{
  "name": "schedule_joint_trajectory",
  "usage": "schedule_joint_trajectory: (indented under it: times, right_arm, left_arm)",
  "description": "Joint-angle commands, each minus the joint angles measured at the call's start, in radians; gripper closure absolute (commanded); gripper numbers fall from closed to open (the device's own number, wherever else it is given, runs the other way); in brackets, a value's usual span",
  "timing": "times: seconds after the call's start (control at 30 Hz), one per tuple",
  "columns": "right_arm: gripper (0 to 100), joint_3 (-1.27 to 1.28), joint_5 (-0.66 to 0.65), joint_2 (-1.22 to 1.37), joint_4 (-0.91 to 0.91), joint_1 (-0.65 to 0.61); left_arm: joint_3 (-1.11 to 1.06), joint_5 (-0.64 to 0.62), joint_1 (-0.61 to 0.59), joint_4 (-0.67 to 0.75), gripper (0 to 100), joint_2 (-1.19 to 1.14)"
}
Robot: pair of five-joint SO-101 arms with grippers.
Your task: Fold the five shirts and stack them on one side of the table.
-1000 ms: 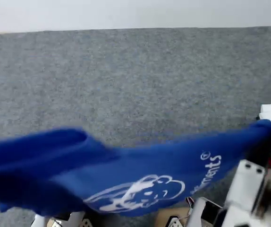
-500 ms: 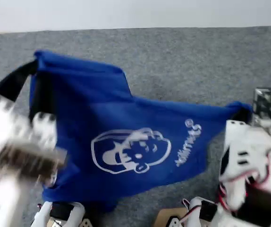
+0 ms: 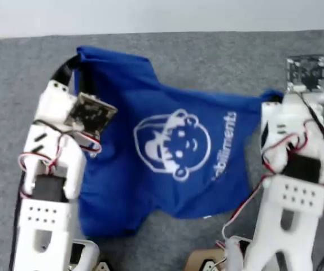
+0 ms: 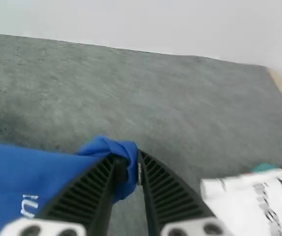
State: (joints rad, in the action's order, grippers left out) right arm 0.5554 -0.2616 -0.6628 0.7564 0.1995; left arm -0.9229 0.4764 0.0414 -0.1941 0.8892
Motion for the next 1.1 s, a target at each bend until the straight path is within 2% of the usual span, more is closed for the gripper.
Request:
schedule_joint_trajectory:
  times: [0.0, 0.23, 0.57, 0.87, 0.97, 1.07]
  right_arm:
    - [99.0, -0.011, 0.005, 0.093, -0.117, -0.025]
    - [99.0, -0.198, 0.005, 0.338, -0.157, -0.045]
    - [99.0, -0.690, 0.002, 0.809, -0.147, -0.059]
    - [99.0, -1.063, 0.000, 1.142, -0.074, -0.085]
    - [99.0, -1.168, 0.000, 1.224, -0.013, -0.093]
    - [99.0, -1.260, -0.002, 1.291, 0.033, -0.105]
  left_arm:
    - [-0.035, -0.003, -0.018, 0.163, 100, -0.075]
    - [0.145, -0.008, -0.080, 0.331, 100, -0.445]
    - [0.599, -0.008, -0.081, 0.338, 100, -0.996]
    - [0.928, -0.005, -0.124, 0.334, 100, -1.321]
    - [0.980, -0.005, -0.140, 0.264, 100, -1.335]
    - [1.058, -0.005, -0.140, 0.074, 100, -1.316]
